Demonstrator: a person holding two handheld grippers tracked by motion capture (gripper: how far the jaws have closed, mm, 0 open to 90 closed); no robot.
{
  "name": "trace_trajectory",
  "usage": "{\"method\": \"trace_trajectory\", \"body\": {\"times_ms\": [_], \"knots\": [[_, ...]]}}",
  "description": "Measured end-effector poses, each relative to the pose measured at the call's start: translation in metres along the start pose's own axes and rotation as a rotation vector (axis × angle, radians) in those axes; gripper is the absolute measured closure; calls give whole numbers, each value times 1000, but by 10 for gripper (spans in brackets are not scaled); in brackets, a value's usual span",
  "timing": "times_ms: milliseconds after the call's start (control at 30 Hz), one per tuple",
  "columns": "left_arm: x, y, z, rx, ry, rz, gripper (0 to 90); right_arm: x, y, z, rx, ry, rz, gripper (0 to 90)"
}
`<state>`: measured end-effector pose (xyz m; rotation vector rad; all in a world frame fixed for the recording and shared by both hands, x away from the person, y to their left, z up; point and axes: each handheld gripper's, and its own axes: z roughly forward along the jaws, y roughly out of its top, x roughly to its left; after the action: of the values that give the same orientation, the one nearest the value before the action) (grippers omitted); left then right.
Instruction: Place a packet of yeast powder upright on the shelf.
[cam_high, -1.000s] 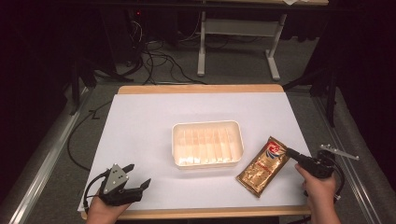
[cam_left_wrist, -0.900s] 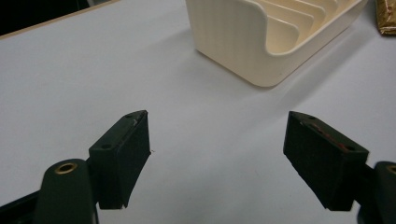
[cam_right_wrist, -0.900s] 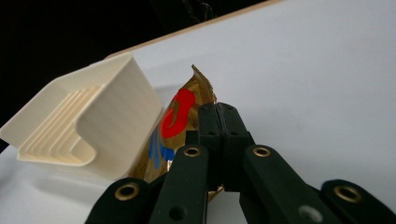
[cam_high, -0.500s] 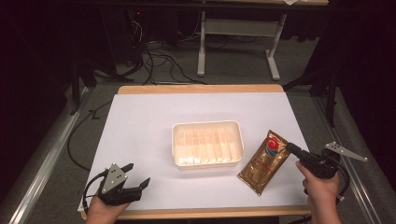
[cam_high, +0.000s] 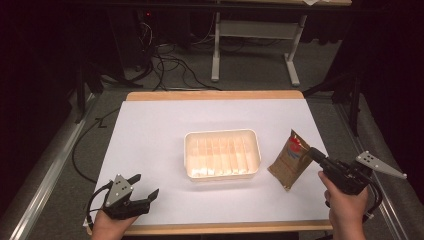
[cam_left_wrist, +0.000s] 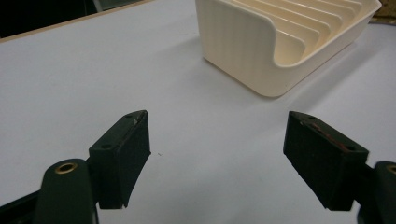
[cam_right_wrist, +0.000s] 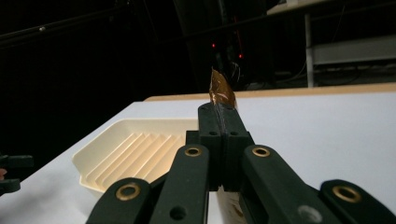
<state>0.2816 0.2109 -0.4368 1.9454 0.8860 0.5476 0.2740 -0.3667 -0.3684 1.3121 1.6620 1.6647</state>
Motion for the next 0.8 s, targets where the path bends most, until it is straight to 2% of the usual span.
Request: {"method": "trace_trajectory", "body": {"times_ms": [133,300,533,800], "knots": [[0,0,0,-2,1,-6,232,7,3,-1,-22,-7,-27,900],[1,0,-1,-5,2,-12,232,4,-6,5,14,-12,-11,900],[1,0,-2,-8,-1,-10,233,3,-8,3,11,-38,-17,894],[1,0,-2,-9,-2,-9,233,3,-8,3,10,-43,-20,882]]}}
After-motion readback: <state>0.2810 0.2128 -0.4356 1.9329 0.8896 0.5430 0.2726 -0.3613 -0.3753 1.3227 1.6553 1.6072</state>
